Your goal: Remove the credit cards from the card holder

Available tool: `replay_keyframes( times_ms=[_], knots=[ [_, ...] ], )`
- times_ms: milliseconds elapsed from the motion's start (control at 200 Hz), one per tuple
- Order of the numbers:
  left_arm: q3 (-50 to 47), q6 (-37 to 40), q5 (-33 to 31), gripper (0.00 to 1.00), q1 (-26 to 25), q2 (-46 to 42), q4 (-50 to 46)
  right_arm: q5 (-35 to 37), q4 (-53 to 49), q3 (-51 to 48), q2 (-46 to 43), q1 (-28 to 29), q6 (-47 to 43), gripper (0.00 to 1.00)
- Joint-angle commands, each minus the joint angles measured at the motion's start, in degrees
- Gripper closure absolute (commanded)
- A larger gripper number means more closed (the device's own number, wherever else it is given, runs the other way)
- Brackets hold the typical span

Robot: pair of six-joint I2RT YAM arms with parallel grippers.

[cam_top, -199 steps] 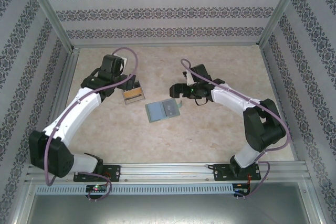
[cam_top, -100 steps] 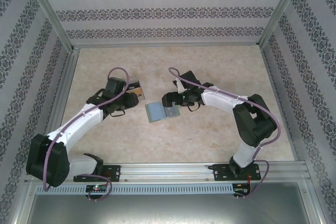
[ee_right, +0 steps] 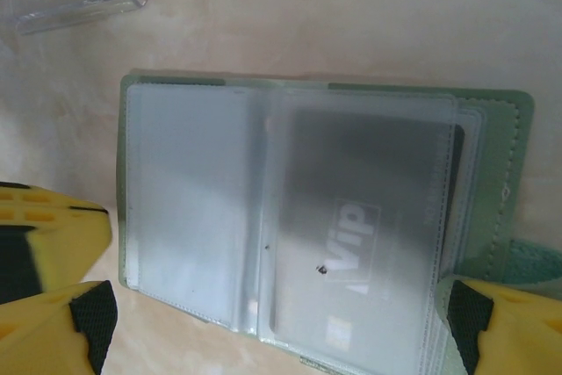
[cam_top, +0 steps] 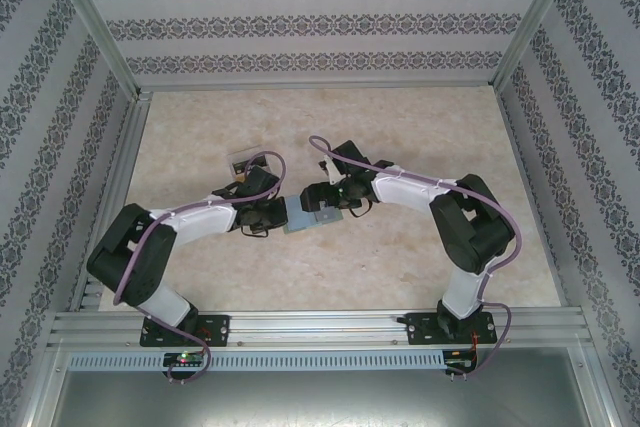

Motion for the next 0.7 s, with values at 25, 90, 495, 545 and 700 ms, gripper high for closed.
replay_keyframes(
  times_ms=[25, 90, 495, 545, 700],
  knots=[
    [0.6, -1.0, -0.5, 0.94, -0.8, 1.2, 1.7, 0.2, -0.4, 1.4, 1.9, 0.3, 1.0, 0.02],
    [0.5, -0.7, -0.5, 0.94, -0.8, 1.9, 1.5, 1.5, -1.1, 1.2, 2.0, 0.3, 0.9, 0.02],
    [1.0, -0.7, 0.3, 0.94, -0.9, 4.9, 1.0, -1.5, -0.3, 1.3, 2.8, 0.8, 2.1, 0.02],
    [0.9, -0.7, 0.4, 0.94, -0.9, 4.9, 1.0, -1.3, -0.2, 1.3, 2.3, 1.1, 2.4, 0.02],
    [0.8, -0.5, -0.1, 0.94, -0.9, 4.4, 0.5, 3.8, -2.9, 1.4, 0.6, 0.7, 1.5, 0.02]
  ],
)
